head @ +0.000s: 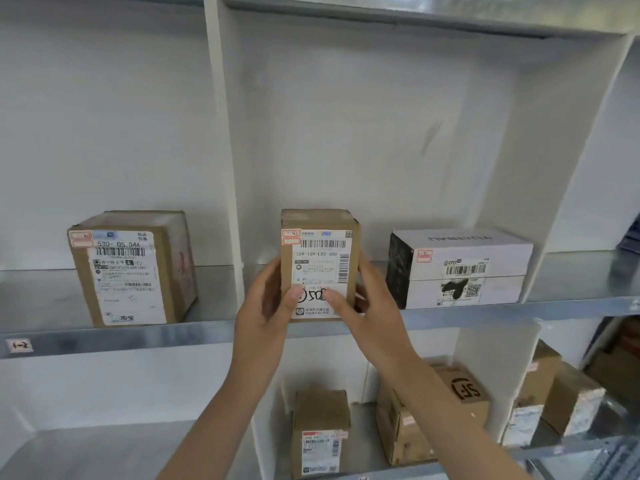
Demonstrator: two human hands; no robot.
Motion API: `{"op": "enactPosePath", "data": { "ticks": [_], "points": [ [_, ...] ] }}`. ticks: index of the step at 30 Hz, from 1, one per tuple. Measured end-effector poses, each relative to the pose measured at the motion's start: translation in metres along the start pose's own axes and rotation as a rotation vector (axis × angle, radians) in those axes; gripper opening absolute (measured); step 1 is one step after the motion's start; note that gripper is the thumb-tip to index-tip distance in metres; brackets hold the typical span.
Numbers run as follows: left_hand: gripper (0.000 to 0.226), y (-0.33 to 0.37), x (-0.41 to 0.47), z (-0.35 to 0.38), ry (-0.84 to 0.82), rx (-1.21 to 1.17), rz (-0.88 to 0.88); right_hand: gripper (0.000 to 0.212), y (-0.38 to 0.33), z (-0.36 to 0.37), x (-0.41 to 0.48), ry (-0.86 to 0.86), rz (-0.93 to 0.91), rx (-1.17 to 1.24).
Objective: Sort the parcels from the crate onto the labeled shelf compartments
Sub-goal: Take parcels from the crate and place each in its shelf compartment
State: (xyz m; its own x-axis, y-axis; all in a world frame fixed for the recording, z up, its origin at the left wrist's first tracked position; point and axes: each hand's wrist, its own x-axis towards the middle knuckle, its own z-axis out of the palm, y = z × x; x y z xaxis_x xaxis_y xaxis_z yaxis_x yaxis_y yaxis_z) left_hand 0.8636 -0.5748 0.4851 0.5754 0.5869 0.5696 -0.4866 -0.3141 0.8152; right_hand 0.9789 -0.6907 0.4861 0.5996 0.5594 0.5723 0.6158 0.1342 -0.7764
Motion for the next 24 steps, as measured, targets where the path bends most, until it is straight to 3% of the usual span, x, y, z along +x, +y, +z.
{"op": "enactPosePath", "data": {
  "ticks": [10,14,18,20,24],
  "points": [
    [0.041,0.000,0.001,0.014,0.109,0.168,0.003,0.068,0.012,-0.003,0.012,-0.056,-0.030,0.065],
    [0.042,0.013,-0.020,0.023,0.239,0.185,-0.061,0.075,0.008,-0.004,-0.015,0.045,-0.078,-0.053],
    [0.044,0.026,-0.060,0.020,0.364,0.367,-0.093,0.056,0.001,-0.005,-0.054,0.159,-0.222,0.006],
    [0.040,0.028,-0.080,0.011,0.398,0.434,-0.120,0.042,-0.007,-0.002,-0.065,0.059,-0.216,0.020],
    [0.038,0.033,-0.117,-0.025,0.429,0.583,-0.185,0.032,-0.021,0.020,-0.078,-0.453,-0.100,-0.084]
  ]
}}
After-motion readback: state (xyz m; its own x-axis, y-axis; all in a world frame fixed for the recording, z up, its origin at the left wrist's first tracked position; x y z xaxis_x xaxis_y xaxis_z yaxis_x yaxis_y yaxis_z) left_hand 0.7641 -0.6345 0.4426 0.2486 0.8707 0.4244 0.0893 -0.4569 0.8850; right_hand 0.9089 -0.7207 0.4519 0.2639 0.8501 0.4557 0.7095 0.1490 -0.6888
